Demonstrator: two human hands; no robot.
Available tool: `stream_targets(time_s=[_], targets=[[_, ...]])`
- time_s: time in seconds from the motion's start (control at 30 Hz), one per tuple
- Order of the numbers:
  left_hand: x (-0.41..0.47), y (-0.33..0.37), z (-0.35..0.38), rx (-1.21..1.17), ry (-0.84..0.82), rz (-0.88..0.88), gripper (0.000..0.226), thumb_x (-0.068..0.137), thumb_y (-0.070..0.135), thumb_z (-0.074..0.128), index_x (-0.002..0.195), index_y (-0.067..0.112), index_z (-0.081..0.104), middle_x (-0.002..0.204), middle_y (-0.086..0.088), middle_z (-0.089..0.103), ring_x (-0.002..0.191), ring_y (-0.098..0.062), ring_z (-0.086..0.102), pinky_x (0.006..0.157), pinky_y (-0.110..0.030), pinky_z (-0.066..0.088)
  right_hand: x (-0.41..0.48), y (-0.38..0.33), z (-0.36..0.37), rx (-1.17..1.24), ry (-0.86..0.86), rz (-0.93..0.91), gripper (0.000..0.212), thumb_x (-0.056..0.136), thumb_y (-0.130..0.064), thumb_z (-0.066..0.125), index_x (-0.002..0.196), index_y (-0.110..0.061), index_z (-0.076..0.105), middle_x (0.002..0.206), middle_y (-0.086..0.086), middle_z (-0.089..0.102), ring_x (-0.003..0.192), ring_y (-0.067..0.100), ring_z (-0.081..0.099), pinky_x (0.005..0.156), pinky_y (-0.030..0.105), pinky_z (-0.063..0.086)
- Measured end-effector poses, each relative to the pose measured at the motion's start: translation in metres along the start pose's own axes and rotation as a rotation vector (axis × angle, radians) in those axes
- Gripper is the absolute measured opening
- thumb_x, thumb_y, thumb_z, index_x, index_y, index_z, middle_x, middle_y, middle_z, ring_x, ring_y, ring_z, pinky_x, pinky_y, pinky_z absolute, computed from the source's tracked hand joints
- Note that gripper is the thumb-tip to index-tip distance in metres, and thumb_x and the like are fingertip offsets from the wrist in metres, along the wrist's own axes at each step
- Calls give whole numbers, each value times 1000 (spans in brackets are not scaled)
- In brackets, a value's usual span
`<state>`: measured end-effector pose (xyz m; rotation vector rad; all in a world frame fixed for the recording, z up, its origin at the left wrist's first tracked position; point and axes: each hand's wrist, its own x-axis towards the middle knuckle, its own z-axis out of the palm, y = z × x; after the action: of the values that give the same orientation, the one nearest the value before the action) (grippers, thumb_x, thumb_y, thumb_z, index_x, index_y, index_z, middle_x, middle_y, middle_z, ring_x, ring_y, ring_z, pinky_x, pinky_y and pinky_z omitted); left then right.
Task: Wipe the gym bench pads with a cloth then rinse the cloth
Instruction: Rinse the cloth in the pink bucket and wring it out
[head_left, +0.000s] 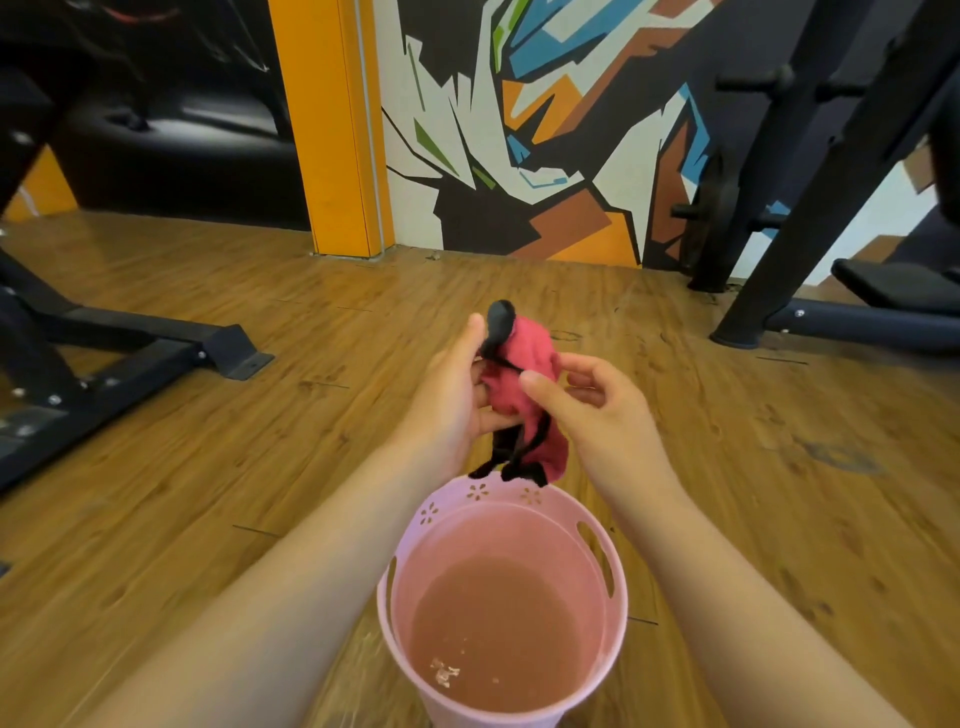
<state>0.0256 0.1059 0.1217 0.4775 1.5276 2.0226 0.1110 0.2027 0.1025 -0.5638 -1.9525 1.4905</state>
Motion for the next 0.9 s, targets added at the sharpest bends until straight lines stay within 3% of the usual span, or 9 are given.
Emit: stream_targets(time_s=[0.1,0.2,0.3,0.47,0.6,0.67,0.8,0.9], targets=[[-1,-2,1,12,-31,31,33,104,24,30,116,15,60,108,-12,70,84,-22,72,60,-31,58,-1,4,4,-116,-51,-42,59,70,-53,73,124,-31,61,118,0,60,103,10,61,87,30,52],[-2,-4,1,93,-73,78,36,99,1,30,112,13,61,106,-14,70,86,-24,72,66,-36,60,-1,7,2,-101,-25,-77,18,87,-29,64,104,-29,72,92,2,71,81,15,68,73,37,55],[-1,-6,-2,181,-33,132,35,97,-7,36,118,8,60,108,-11,69,80,-18,72,65,-32,61,-2,3,-1,-38,54,-80,20,96,-18,55,88,-18,74,75,5,71,70,21,66,66,38,52],[4,-8,-17,310,139,274,25,88,4,66,112,7,60,83,-6,70,69,-10,69,60,-22,55,1,1,-3,126,175,-38,28,98,-24,49,84,-7,66,70,11,62,67,18,55,64,35,46],[11,-14,-24,426,217,363,11,87,15,70,91,9,61,69,-1,56,63,-8,55,62,-22,46,3,3,-6,208,194,-30,41,100,-28,44,82,9,50,73,10,48,68,20,44,65,33,38],[13,-18,-24,453,204,378,11,91,18,65,87,13,56,74,-1,51,67,-8,48,65,-22,41,3,4,-5,241,208,8,43,101,-30,41,80,6,49,74,8,46,68,18,42,65,31,35],[19,-23,-26,564,200,333,15,91,36,59,80,33,48,98,-2,48,94,-23,45,76,-38,38,2,6,-4,267,197,51,37,102,-29,39,76,-13,59,72,-2,55,67,10,51,63,27,41],[19,-22,-27,594,202,398,15,91,30,57,80,28,47,94,-6,49,91,-24,47,76,-38,39,4,7,-5,219,196,28,34,102,-26,39,72,-21,56,71,-7,55,67,8,52,63,26,42]])
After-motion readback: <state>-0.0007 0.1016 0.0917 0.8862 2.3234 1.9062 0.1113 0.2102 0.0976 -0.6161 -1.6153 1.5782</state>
